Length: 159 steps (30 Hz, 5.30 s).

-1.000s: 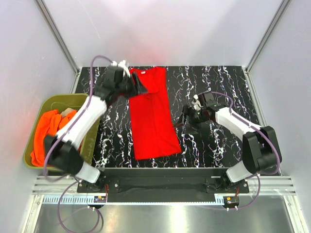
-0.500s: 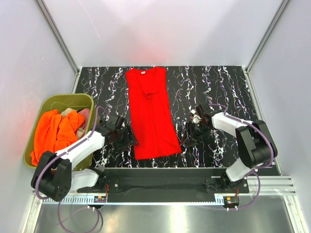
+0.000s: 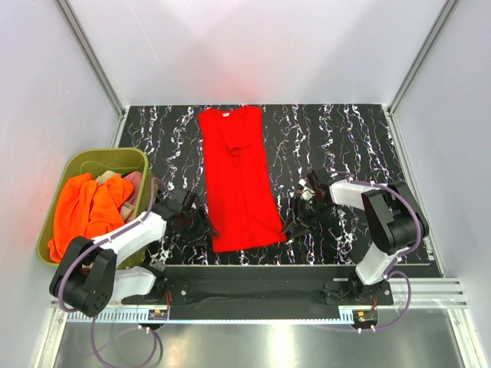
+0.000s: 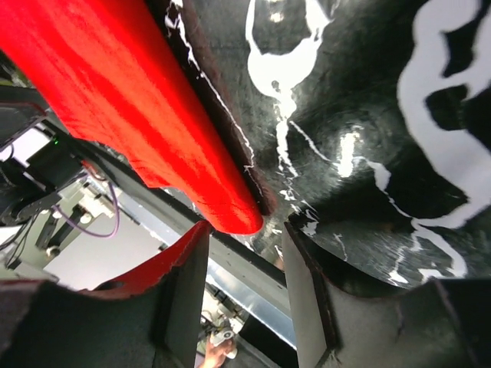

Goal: Fold and stack the t-shirts
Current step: Fold the tshirt

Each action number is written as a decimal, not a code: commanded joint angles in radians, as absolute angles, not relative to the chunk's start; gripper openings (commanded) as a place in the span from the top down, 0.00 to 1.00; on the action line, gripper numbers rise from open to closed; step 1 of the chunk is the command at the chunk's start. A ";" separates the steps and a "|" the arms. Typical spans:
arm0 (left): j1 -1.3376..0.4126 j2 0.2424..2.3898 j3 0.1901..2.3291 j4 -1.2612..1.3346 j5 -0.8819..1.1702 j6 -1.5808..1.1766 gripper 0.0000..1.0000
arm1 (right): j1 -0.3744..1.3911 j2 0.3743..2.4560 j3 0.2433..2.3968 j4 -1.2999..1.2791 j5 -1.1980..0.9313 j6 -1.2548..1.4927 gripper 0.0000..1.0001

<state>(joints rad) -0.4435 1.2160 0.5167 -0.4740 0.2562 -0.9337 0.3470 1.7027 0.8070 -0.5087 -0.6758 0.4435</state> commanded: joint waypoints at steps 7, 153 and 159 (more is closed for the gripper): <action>-0.453 1.190 0.422 -0.408 0.282 -0.986 0.53 | 0.353 1.763 0.756 -0.417 -0.738 0.439 0.52; -0.190 1.692 1.178 -0.598 0.442 -0.526 0.52 | 0.408 2.002 1.660 -0.745 -0.428 0.403 0.19; -0.144 1.698 1.126 -0.615 0.399 -0.497 0.52 | 0.390 1.993 1.493 -0.634 -0.578 0.388 0.53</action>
